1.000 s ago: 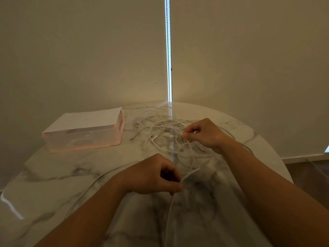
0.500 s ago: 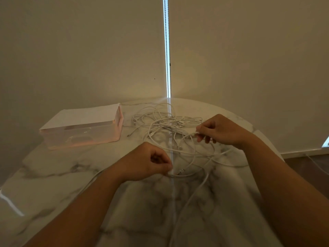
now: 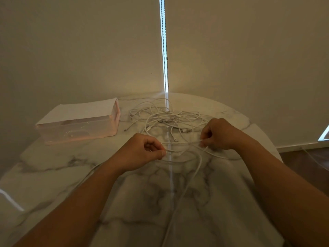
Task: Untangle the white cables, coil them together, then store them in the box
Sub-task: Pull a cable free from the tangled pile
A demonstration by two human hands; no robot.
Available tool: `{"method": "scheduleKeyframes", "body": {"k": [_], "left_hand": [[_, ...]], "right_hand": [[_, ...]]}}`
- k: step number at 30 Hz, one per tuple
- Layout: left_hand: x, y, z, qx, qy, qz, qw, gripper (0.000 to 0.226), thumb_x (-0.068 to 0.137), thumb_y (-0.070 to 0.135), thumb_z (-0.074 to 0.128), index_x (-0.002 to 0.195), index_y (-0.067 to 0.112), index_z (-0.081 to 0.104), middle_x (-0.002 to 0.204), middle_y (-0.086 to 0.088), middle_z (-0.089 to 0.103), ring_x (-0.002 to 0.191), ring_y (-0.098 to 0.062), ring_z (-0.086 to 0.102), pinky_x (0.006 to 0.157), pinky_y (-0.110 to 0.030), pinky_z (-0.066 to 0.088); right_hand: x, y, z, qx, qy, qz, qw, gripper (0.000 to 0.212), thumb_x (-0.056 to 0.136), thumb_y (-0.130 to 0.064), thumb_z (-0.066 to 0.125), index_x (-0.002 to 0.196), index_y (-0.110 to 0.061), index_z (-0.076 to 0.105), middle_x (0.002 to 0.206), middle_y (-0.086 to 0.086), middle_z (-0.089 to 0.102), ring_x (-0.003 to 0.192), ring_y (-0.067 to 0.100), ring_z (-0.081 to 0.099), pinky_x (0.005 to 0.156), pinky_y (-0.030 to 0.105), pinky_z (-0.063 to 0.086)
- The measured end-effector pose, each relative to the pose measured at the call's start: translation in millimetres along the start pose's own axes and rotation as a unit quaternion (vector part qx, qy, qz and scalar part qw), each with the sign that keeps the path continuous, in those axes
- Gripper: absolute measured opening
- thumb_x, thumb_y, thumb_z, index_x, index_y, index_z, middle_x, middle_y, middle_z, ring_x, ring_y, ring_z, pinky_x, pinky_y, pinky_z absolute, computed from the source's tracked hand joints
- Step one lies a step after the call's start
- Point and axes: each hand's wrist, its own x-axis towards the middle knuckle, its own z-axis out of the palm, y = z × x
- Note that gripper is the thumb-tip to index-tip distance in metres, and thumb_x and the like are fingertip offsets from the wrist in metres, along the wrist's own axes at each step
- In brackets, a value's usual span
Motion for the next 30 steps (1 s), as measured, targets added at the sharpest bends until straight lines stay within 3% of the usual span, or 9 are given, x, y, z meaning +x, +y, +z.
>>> {"method": "scheduleKeyframes", "body": {"k": [5, 14, 17, 19, 21, 24, 26, 28, 30], "left_hand": [[1, 1, 1, -0.012, 0.002, -0.004, 1.0, 0.003, 0.083, 0.018, 0.075, 0.086, 0.017, 0.076, 0.076, 0.001, 0.074, 0.073, -0.008, 0.069, 0.066, -0.015, 0.051], [12, 0, 19, 0.088, 0.006, 0.04, 0.995, 0.008, 0.08, 0.024, 0.077, 0.088, 0.023, 0.075, 0.084, 0.01, 0.07, 0.062, 0.001, 0.058, 0.061, -0.012, 0.045], [13, 2, 27, 0.133, -0.021, 0.062, 0.989, 0.01, 0.081, 0.029, 0.075, 0.091, 0.026, 0.073, 0.09, 0.014, 0.066, 0.065, -0.002, 0.057, 0.061, -0.01, 0.044], [13, 1, 27, 0.158, -0.043, 0.079, 0.983, 0.01, 0.082, 0.027, 0.075, 0.092, 0.025, 0.075, 0.088, 0.013, 0.067, 0.068, -0.004, 0.059, 0.061, -0.01, 0.044], [12, -1, 25, 0.17, -0.046, 0.092, 0.98, 0.01, 0.081, 0.024, 0.076, 0.091, 0.025, 0.076, 0.087, 0.013, 0.068, 0.073, -0.003, 0.06, 0.063, -0.01, 0.045], [8, -5, 21, 0.171, -0.048, 0.095, 0.979, 0.013, 0.08, 0.022, 0.076, 0.091, 0.028, 0.077, 0.088, 0.011, 0.069, 0.074, -0.008, 0.062, 0.064, -0.016, 0.048], [6, -9, 16, 0.172, -0.051, 0.09, 0.98, 0.014, 0.08, 0.021, 0.076, 0.091, 0.029, 0.077, 0.089, 0.011, 0.069, 0.074, -0.011, 0.062, 0.066, -0.02, 0.05], [6, -15, 6, 0.169, -0.048, 0.075, 0.982, 0.014, 0.081, 0.022, 0.076, 0.091, 0.03, 0.077, 0.09, 0.013, 0.068, 0.076, -0.008, 0.062, 0.067, -0.017, 0.048], [6, -20, -3, 0.161, -0.053, 0.056, 0.984, 0.013, 0.082, 0.023, 0.076, 0.092, 0.03, 0.078, 0.09, 0.013, 0.068, 0.078, -0.006, 0.062, 0.069, -0.016, 0.048]], "right_hand": [[17, 4, 2, 0.003, 0.085, 0.03, 0.996, 0.013, 0.078, -0.02, 0.082, 0.079, -0.01, 0.076, 0.079, 0.006, 0.072, 0.07, 0.014, 0.061, 0.063, 0.02, 0.042], [-14, -2, 2, 0.051, 0.077, 0.002, 0.996, 0.026, 0.071, -0.031, 0.087, 0.092, -0.02, 0.077, 0.078, -0.009, 0.07, 0.07, -0.002, 0.06, 0.064, 0.007, 0.042], [-19, -5, 1, -0.011, 0.05, 0.009, 0.999, 0.027, 0.073, -0.041, 0.084, 0.093, -0.026, 0.076, 0.085, -0.011, 0.068, 0.078, 0.005, 0.061, 0.075, 0.023, 0.051], [-22, -13, -3, -0.065, 0.108, 0.001, 0.992, 0.023, 0.076, -0.048, 0.078, 0.086, -0.029, 0.073, 0.086, -0.011, 0.066, 0.081, 0.01, 0.061, 0.077, 0.034, 0.053], [-24, -26, 0, -0.065, 0.172, -0.035, 0.982, 0.034, 0.081, -0.053, 0.069, 0.068, -0.022, 0.068, 0.073, -0.006, 0.065, 0.07, 0.012, 0.059, 0.068, 0.034, 0.052], [-25, -50, 15, -0.032, 0.076, -0.053, 0.995, 0.054, 0.08, -0.062, 0.064, 0.051, -0.017, 0.057, 0.049, -0.003, 0.055, 0.046, 0.009, 0.049, 0.054, 0.027, 0.044], [-22, -57, 22, -0.03, 0.016, -0.057, 0.998, 0.032, 0.079, -0.046, 0.075, 0.062, -0.019, 0.069, 0.061, -0.004, 0.065, 0.058, 0.006, 0.058, 0.061, 0.024, 0.047], [-18, -56, 21, -0.004, 0.016, -0.06, 0.998, 0.012, 0.08, -0.025, 0.077, 0.077, -0.014, 0.077, 0.077, -0.001, 0.073, 0.072, 0.01, 0.065, 0.07, 0.022, 0.049], [-19, -55, 21, 0.01, 0.0, -0.061, 0.998, 0.008, 0.081, -0.018, 0.074, 0.08, -0.012, 0.079, 0.075, -0.003, 0.072, 0.068, 0.006, 0.062, 0.068, 0.017, 0.046]]}}
